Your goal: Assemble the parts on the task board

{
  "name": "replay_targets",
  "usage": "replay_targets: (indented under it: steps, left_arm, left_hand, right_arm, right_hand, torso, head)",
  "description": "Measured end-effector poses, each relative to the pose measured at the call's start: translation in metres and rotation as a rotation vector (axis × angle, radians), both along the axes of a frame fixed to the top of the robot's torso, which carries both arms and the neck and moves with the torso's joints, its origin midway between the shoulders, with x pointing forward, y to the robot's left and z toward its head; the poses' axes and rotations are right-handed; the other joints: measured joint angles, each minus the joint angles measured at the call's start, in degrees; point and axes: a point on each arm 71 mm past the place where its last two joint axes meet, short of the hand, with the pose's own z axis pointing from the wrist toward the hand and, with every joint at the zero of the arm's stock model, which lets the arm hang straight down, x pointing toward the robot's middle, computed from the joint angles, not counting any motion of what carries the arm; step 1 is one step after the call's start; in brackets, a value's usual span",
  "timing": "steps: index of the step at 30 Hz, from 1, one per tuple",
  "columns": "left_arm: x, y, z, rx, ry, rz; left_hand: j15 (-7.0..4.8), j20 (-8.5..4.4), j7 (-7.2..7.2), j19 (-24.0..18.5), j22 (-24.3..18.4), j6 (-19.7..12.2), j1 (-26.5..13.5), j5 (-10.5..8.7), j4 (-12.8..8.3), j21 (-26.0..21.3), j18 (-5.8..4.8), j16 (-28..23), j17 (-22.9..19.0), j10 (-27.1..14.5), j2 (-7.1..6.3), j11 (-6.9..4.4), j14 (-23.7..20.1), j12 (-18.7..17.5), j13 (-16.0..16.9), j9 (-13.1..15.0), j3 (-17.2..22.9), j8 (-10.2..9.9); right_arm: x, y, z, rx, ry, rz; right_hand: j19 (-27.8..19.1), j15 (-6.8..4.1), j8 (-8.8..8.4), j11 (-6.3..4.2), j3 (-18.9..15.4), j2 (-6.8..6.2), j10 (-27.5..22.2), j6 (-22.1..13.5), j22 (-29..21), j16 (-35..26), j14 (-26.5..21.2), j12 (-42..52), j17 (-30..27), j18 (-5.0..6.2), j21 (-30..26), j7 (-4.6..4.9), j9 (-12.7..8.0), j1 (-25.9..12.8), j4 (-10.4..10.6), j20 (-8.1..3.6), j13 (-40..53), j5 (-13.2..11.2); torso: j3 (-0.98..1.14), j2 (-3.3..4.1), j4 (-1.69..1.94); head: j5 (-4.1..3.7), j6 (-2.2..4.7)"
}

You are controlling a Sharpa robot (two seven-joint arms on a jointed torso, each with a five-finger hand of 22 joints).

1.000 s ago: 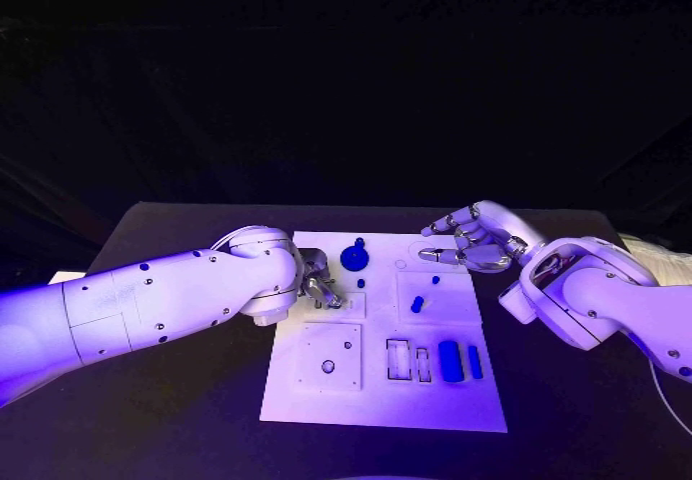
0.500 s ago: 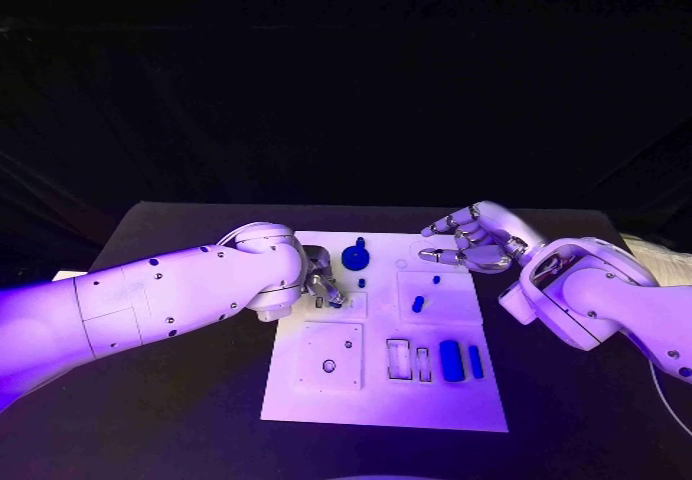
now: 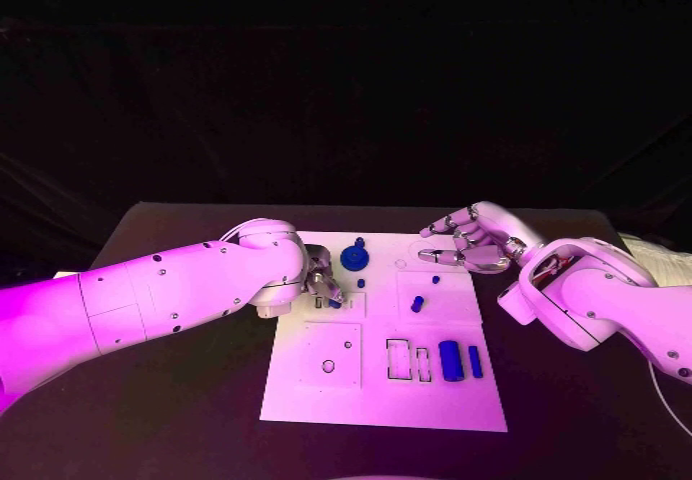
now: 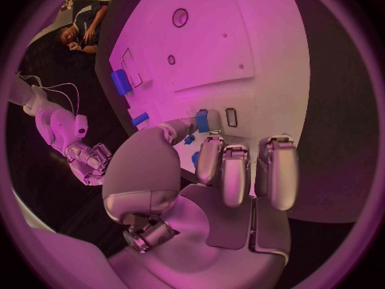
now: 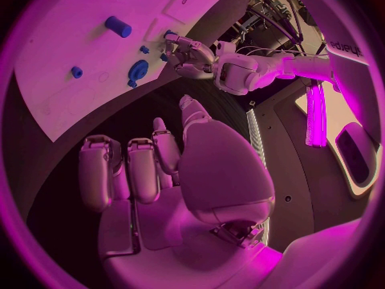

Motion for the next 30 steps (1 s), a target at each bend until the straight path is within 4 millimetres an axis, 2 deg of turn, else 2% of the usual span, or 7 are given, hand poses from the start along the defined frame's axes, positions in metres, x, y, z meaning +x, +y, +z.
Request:
replay_targets:
  steps: [5,9,12,19,26,30]
  left_arm:
    - [0.0006,-0.0007,0.0002,0.003,0.002,-0.003]
    - [0.0008,-0.0015,0.0002,0.004,0.004,-0.006]
    - [0.0013,-0.0018,-0.0002,0.005,0.005,-0.006]
    - [0.0021,-0.0013,-0.0011,0.009,0.006,-0.004]
    - [0.0026,-0.0005,-0.0019,0.012,0.006,-0.002]
    - [0.0026,-0.0002,-0.0023,0.013,0.007,-0.002]
  left_hand:
    - [-0.18,-0.20,-0.03,-0.2,0.0,0.2,-1.3,-0.20,-0.3,0.0,0.01,0.0,0.0,0.3,0.82,-0.11,0.2,0.0,0.0,-0.2,0.3,-0.4]
    - [-0.18,-0.20,0.00,-0.2,0.0,0.4,-1.9,-0.20,0.4,0.0,0.01,0.0,0.0,0.3,1.27,-0.11,0.2,0.3,0.0,-0.3,-0.6,-0.4]
    - [-0.18,-0.20,-0.51,-0.2,0.0,1.1,-3.0,-0.19,1.0,0.0,0.01,0.0,0.0,0.4,1.85,-0.20,0.2,0.3,0.0,-0.7,-1.1,-0.4]
    - [-0.18,-0.20,-2.06,-0.2,0.0,2.9,-3.6,-0.19,1.5,0.0,0.01,0.0,0.0,0.4,1.17,-0.22,0.2,0.7,0.0,-0.5,-2.9,-1.0]
    - [-0.18,-0.20,-2.35,-0.2,0.0,4.0,-4.5,-0.11,2.9,0.0,0.01,0.0,0.0,0.6,0.26,-0.42,0.2,0.7,0.0,-0.5,-6.8,-1.4]
    - [-0.39,-0.20,-2.45,-0.2,0.0,4.3,-5.0,-0.26,3.6,0.0,0.01,0.0,0.0,0.6,0.29,-0.42,0.0,0.9,0.0,-0.5,-8.8,-1.4]
  right_arm:
    - [-0.0002,0.0001,0.0001,0.000,0.000,0.000]
    - [-0.0003,0.0002,0.0001,0.000,0.000,0.001]
    - [-0.0004,0.0003,0.0000,0.000,0.001,0.001]
    - [-0.0008,0.0008,-0.0001,0.001,0.001,0.003]
    - [-0.0011,0.0007,-0.0001,0.000,0.002,0.003]
    - [-0.0012,0.0007,0.0000,0.000,0.002,0.003]
  right_hand:
    - [0.0,0.00,0.00,0.00,0.0,0.00,0.0,0.0,0.0,-0.2,0.0,0.0,0.0,0.00,0.0,0.00,0.0,0.0,0.0,0.00,0.0,0.6]
    - [0.0,0.00,0.00,0.00,0.0,0.00,0.0,0.0,0.0,-0.2,0.0,0.0,0.0,0.00,0.0,0.00,0.0,0.0,0.0,0.00,0.0,0.8]
    - [0.0,0.00,0.00,0.00,0.0,0.01,0.0,0.0,0.0,-0.2,0.0,0.0,0.0,0.00,0.0,0.00,0.0,0.0,0.0,0.00,0.0,1.0]
    - [0.0,0.00,0.00,0.01,0.0,0.17,0.0,0.0,0.0,-0.2,0.0,0.0,0.0,0.00,0.0,0.00,0.0,0.2,0.0,0.00,0.0,1.3]
    - [0.0,0.00,0.00,0.01,0.0,0.30,0.0,0.0,0.0,-0.2,0.0,0.0,0.0,0.00,0.0,0.00,0.0,0.3,0.0,0.00,0.0,1.3]
    - [0.0,0.00,0.00,0.01,0.0,0.30,0.0,0.0,0.0,-0.2,0.0,0.0,0.0,0.00,0.0,0.00,0.0,0.3,0.0,0.00,0.0,1.3]
  torso:
    - [-0.01,0.02,0.02]
    - [-0.04,0.04,0.03]
    - [-0.07,0.05,0.03]
    - [-0.08,0.05,0.03]
    - [-0.08,0.04,0.04]
    - [-0.07,0.03,0.05]
  head:
    - [-0.03,0.05]
    - [-0.03,0.05]
    - [-0.03,0.05]
    - [-0.09,-0.09]
    - [-0.13,-0.07]
    - [-0.14,-0.05]
